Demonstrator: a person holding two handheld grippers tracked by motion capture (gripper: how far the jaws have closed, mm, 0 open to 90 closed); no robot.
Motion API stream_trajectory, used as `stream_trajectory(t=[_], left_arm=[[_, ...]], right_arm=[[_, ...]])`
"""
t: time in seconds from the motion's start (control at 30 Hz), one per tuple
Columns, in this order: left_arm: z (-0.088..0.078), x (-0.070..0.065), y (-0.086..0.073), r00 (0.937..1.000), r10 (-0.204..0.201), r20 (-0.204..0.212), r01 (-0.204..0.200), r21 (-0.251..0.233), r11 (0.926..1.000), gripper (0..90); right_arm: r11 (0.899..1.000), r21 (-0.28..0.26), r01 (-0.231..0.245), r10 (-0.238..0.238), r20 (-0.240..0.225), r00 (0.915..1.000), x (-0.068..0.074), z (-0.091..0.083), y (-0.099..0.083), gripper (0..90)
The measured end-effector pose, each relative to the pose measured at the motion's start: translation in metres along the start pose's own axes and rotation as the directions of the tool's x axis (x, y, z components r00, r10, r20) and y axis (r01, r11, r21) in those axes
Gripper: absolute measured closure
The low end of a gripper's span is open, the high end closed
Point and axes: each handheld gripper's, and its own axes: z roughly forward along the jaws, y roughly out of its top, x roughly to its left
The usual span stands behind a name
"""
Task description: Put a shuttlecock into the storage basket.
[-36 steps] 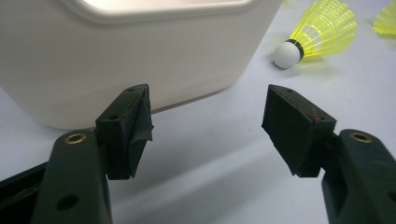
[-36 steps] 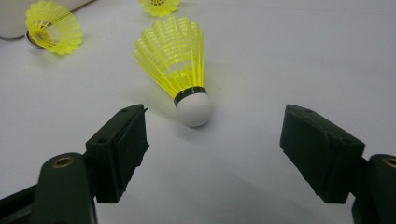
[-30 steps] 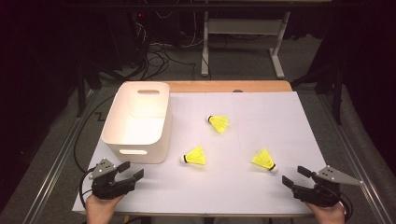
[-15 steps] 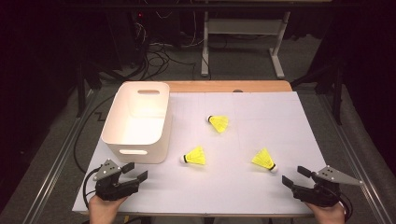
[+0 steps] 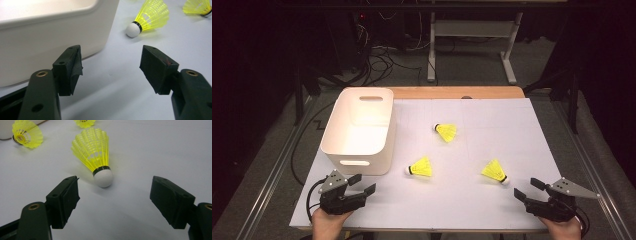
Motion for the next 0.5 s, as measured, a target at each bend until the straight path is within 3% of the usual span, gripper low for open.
stream_trajectory(t=[0.5], left_arm=[[0.0069, -0.0082, 0.0049, 0.9996, 0.016, 0.023, -0.016, -0.001, 0.9999, 34.9]], right_arm=[[1.000, -0.002, 0.003, -0.003, 0.007, 1.0000, 0.0004, -0.0001, 0.0001, 23.3]])
